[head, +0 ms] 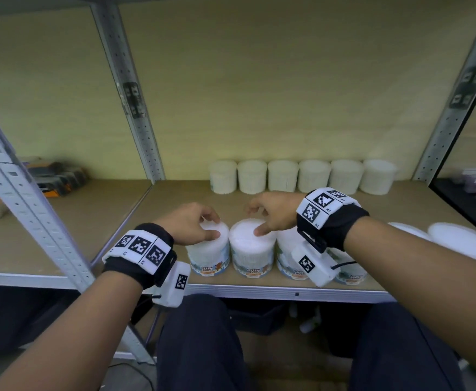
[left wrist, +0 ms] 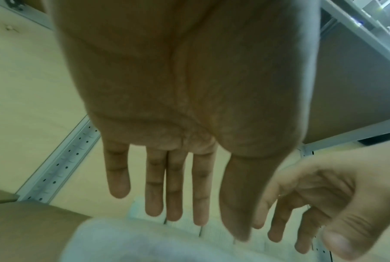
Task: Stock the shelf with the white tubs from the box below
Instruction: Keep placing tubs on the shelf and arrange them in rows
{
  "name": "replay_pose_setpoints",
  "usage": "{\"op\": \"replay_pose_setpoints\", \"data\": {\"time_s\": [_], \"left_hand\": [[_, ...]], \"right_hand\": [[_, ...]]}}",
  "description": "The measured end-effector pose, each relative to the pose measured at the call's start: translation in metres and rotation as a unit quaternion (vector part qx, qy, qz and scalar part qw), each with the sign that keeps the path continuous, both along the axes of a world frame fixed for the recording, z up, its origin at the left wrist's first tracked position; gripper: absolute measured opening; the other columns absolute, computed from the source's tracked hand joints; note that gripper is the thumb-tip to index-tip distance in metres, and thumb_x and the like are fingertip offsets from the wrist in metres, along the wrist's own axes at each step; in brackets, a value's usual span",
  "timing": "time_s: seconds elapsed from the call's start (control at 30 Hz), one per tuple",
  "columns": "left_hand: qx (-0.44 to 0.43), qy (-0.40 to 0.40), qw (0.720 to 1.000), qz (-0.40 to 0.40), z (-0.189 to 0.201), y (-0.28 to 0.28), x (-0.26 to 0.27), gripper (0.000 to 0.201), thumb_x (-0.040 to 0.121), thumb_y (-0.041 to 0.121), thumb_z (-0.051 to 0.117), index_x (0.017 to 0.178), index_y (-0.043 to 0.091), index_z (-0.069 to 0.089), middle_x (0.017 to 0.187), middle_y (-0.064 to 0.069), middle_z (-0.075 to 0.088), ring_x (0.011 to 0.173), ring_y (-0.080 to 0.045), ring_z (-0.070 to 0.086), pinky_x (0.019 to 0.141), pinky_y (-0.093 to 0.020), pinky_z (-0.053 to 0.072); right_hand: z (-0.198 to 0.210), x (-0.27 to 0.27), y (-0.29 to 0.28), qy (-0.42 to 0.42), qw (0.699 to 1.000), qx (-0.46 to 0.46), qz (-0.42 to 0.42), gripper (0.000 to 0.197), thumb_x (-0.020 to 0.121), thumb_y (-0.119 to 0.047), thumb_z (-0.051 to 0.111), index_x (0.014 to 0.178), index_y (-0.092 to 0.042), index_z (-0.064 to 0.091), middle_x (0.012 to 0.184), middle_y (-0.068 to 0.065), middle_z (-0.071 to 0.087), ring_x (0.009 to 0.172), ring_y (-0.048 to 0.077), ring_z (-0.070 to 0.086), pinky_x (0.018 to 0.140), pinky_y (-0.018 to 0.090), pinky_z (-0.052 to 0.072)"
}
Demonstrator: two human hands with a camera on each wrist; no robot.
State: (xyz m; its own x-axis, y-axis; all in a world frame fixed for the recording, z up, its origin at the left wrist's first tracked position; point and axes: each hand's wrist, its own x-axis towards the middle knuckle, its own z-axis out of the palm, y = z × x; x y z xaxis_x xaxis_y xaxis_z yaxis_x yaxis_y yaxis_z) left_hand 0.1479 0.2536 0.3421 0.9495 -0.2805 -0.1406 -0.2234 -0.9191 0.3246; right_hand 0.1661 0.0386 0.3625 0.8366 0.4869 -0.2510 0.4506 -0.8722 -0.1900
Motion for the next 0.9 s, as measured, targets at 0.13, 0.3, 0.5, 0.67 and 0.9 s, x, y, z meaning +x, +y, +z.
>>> {"op": "replay_pose_setpoints", "data": {"time_s": [0.13, 0.3, 0.5, 0.67, 0.9], "left_hand": [[-0.034, -0.011, 0.999, 0.015, 0.012, -0.017, 0.013, 0.035, 0.085, 0.030, 0.065, 0.120, 0.025, 0.060, 0.124, 0.003, 0.059, 0.108, -0.013, 0.055, 0.088, -0.025, 0.041], [-0.076, -0.037, 0.996, 0.001, 0.025, -0.060, 0.033, 0.038, 0.085, 0.030, 0.066, 0.122, 0.021, 0.058, 0.121, 0.004, 0.059, 0.105, -0.012, 0.055, 0.083, -0.023, 0.040], [-0.098, -0.063, 0.992, -0.051, 0.039, -0.123, 0.062, 0.037, 0.085, 0.033, 0.065, 0.120, 0.022, 0.059, 0.117, 0.004, 0.060, 0.100, -0.012, 0.056, 0.084, -0.022, 0.042], [-0.116, -0.076, 0.987, -0.085, 0.047, -0.185, 0.093, 0.038, 0.087, 0.031, 0.063, 0.122, 0.019, 0.057, 0.117, 0.003, 0.057, 0.101, -0.014, 0.055, 0.081, -0.022, 0.039], [-0.127, -0.071, 0.983, -0.112, 0.036, -0.264, 0.147, 0.040, 0.088, 0.030, 0.061, 0.125, 0.015, 0.054, 0.125, -0.004, 0.055, 0.109, -0.021, 0.056, 0.087, -0.026, 0.043]], "right_hand": [[0.009, 0.009, -0.023, -0.018, 0.998, 0.042, -0.038, 0.046, 0.086, -0.032, 0.066, 0.127, -0.016, 0.054, 0.132, 0.003, 0.054, 0.116, 0.021, 0.055, 0.098, 0.034, 0.047], [0.019, 0.022, -0.065, -0.059, 0.992, 0.059, -0.092, 0.037, 0.086, -0.032, 0.064, 0.120, -0.017, 0.061, 0.121, 0.002, 0.061, 0.102, 0.018, 0.059, 0.092, 0.031, 0.048], [0.021, 0.038, -0.127, -0.068, 0.984, 0.029, -0.163, 0.036, 0.086, -0.030, 0.063, 0.120, -0.017, 0.062, 0.121, 0.002, 0.061, 0.104, 0.019, 0.059, 0.090, 0.027, 0.046], [0.021, 0.057, -0.181, -0.072, 0.971, 0.015, -0.226, 0.037, 0.089, -0.033, 0.060, 0.123, -0.018, 0.060, 0.125, 0.000, 0.059, 0.112, 0.020, 0.058, 0.095, 0.028, 0.045], [0.013, 0.098, -0.249, -0.089, 0.944, 0.011, -0.319, 0.037, 0.090, -0.031, 0.057, 0.124, -0.018, 0.056, 0.129, 0.003, 0.054, 0.115, 0.021, 0.055, 0.095, 0.031, 0.046]]}}
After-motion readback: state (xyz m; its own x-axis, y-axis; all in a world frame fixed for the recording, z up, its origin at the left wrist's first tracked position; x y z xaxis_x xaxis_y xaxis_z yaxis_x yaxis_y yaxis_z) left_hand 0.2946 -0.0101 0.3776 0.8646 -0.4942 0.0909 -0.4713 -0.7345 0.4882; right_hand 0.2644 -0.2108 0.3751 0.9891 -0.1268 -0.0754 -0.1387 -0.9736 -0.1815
